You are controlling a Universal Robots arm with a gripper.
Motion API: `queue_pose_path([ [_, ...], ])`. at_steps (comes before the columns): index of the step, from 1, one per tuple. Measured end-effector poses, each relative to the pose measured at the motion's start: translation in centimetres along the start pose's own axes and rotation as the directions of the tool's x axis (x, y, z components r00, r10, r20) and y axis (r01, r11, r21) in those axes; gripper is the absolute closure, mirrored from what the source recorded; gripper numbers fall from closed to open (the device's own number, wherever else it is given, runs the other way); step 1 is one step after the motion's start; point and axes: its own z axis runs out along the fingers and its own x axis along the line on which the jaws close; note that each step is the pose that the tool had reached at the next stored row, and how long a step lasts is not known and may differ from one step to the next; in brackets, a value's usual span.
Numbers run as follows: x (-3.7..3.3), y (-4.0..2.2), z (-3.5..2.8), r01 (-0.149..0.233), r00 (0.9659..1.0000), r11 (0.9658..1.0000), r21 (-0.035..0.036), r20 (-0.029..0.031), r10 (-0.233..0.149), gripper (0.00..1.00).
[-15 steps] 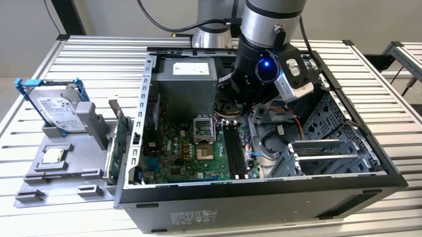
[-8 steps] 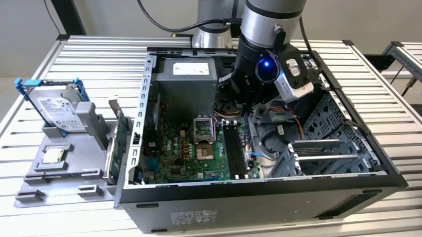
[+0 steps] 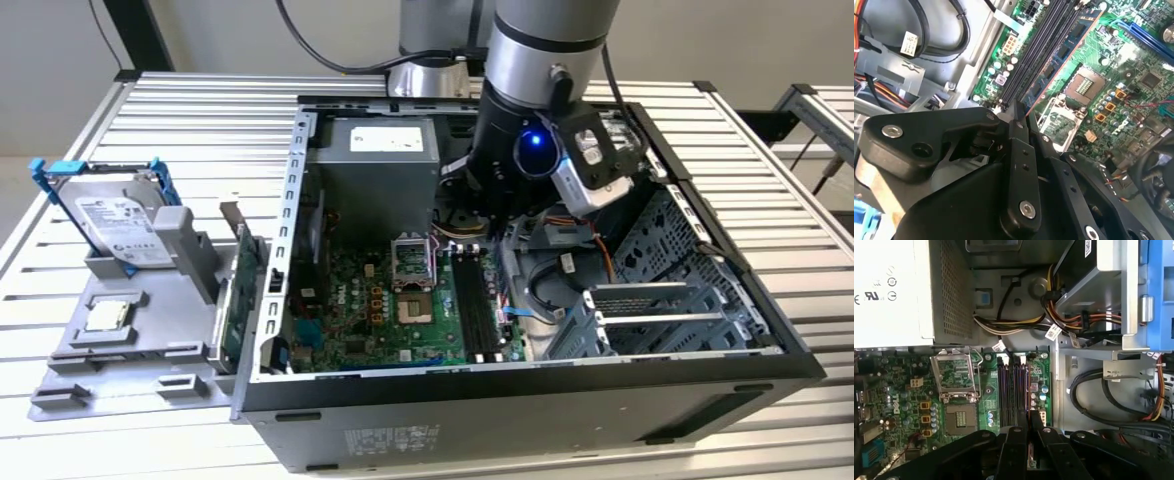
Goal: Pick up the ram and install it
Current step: 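Insert the ram into the slot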
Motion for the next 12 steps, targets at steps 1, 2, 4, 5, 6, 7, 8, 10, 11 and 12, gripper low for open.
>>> queue_pose_path([
  [1,0.01,-0.01,0.18,0.000,1.0000,1.0000,0.0001,-0.0001,0.000,1.00],
  [2,0.01,-0.01,0.36,0.000,1.0000,1.0000,0.0002,-0.0001,0.000,1.00],
  [4,0.02,-0.01,0.73,0.000,1.0000,1.0000,0.0000,0.0000,0.000,1.00],
  [5,0.02,-0.02,0.90,0.000,1.0000,1.0000,0.0000,0.0000,0.000,1.00],
  [6,0.03,-0.02,1.08,0.000,1.0000,1.0000,0.0000,0.0000,0.000,1.00],
  [7,0.03,-0.02,1.26,0.000,1.0000,1.0000,0.0002,-0.0001,0.000,1.00],
  [8,0.04,-0.02,1.45,0.000,1.0000,1.0000,0.0002,0.0000,0.000,1.00],
  [10,0.03,-0.03,1.81,0.000,1.0000,1.0000,0.0001,0.0000,0.000,1.00],
  [11,0.02,-0.03,2.00,0.000,1.0000,1.0000,0.0001,0.0000,0.000,1.00],
  [12,0.01,-0.03,2.19,0.000,1.0000,1.0000,0.0001,-0.0001,0.000,1.00],
])
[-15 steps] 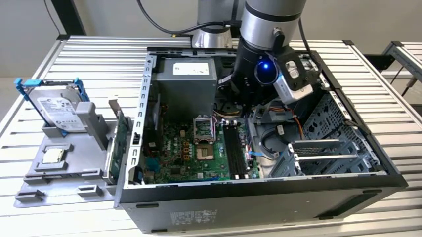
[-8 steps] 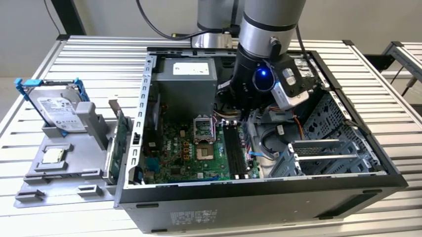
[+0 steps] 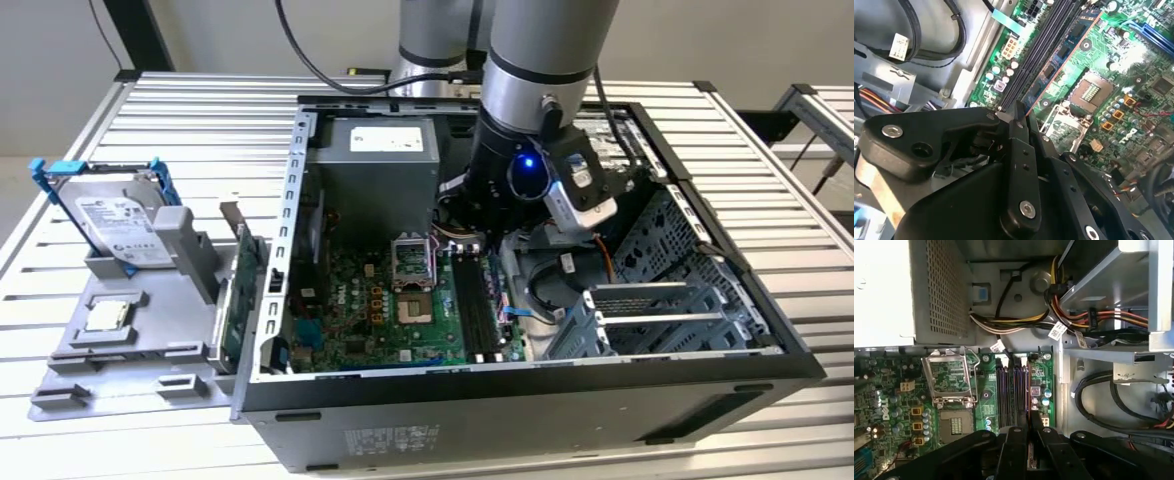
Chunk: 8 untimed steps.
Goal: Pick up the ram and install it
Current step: 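Insert the ram into the slot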
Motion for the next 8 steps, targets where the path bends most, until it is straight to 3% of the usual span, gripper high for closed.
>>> queue_pose_path([
  [8,-0.24,-0.02,1.44,0.000,1.0000,1.0000,-0.0002,0.0045,0.000,1.00],
])
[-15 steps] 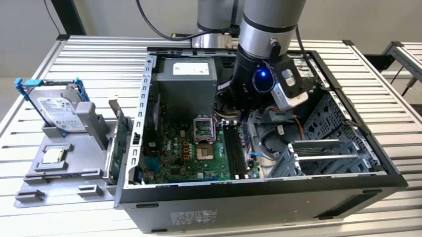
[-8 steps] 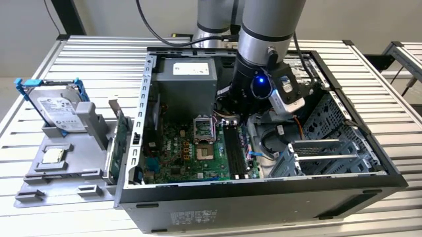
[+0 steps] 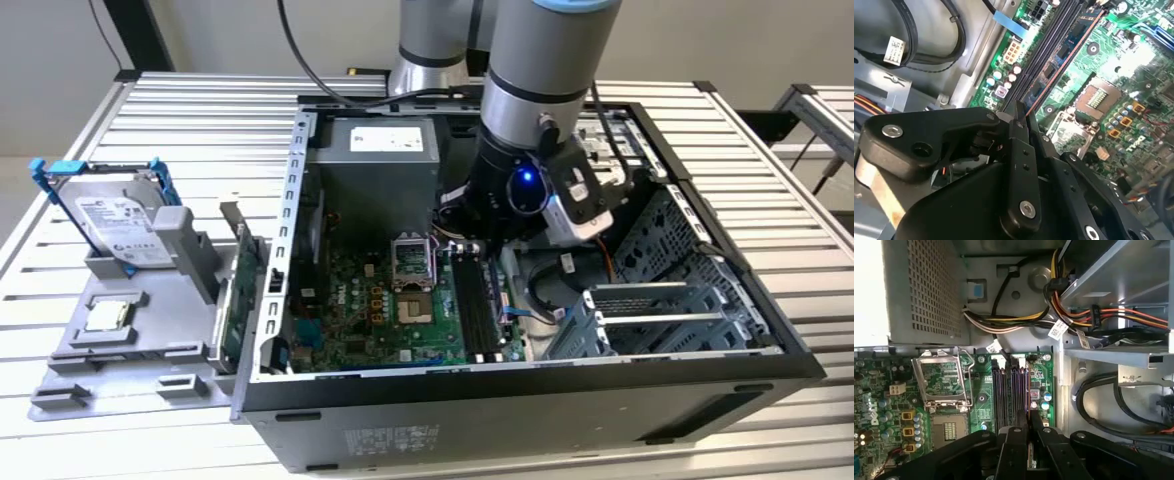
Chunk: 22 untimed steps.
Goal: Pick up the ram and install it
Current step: 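Insert the ram into the slot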
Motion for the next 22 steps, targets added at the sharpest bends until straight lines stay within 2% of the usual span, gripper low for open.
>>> queue_pose_path([
  [6,-0.13,-0.12,1.10,0.000,1.0000,1.0000,-0.0002,0.0030,0.000,1.00],
  [10,-0.14,-0.19,1.61,0.001,1.0000,1.0000,-0.0003,0.0040,-0.001,1.00],
  [19,-0.20,-0.79,1.92,0.002,1.0000,1.0000,-0.0003,0.0040,-0.002,1.00],
  [22,-0.02,-0.90,1.95,0.002,1.0000,1.0000,-0.0004,0.0041,-0.002,1.00],
])
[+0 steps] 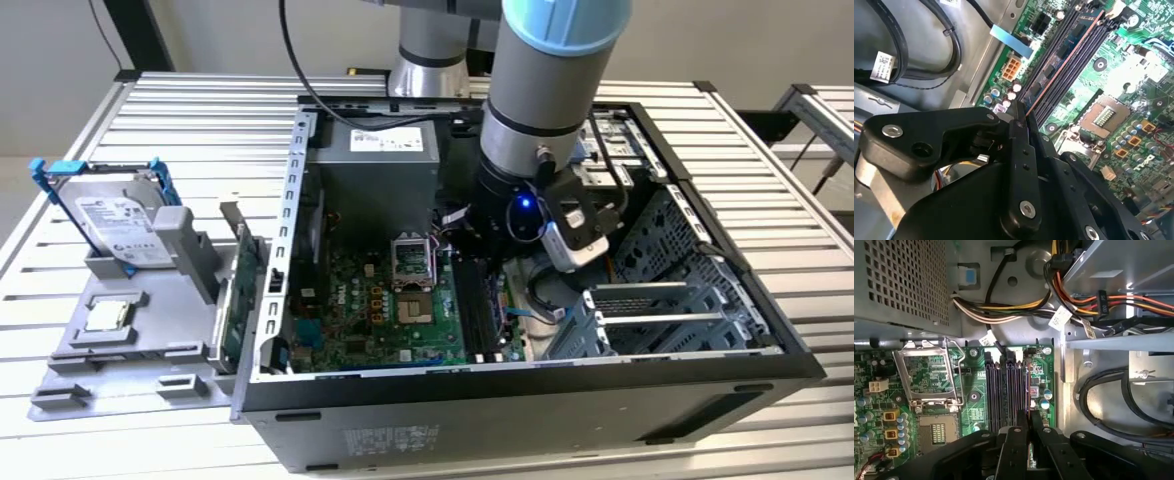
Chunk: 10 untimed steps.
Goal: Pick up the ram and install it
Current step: 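Insert the ram into the slot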
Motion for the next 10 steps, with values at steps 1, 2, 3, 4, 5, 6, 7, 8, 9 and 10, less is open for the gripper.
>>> queue_pose_path([
  [1,0.09,-0.01,0.01,0.000,1.0000,1.0000,0.0001,0.0000,0.000,1.00],
  [2,0.12,-0.02,0.07,0.000,1.0000,1.0000,0.0002,-0.0001,0.000,1.00],
  [3,0.12,-0.05,0.12,0.000,1.0000,1.0000,0.0006,-0.0002,0.000,1.00],
  [4,0.13,-0.08,0.18,0.000,1.0000,1.0000,0.0006,-0.0001,0.000,1.00],
  [5,0.13,-0.12,0.23,0.000,1.0000,1.0000,0.0006,-0.0001,0.000,1.00],
  [6,0.13,-0.15,0.29,0.000,1.0000,1.0000,0.0007,-0.0001,0.000,1.00],
  [7,0.14,-0.20,0.33,0.000,1.0000,1.0000,0.0011,0.0000,0.000,1.00],
  [8,0.13,-0.25,0.40,0.001,1.0000,1.0000,0.0012,-0.0001,-0.001,1.00],
  [9,0.14,-0.28,0.46,0.001,1.0000,1.0000,0.0012,0.0000,-0.001,1.00],
  [10,0.15,-0.31,0.50,0.002,1.0000,1.0000,0.0014,0.0000,-0.002,1.00],
])
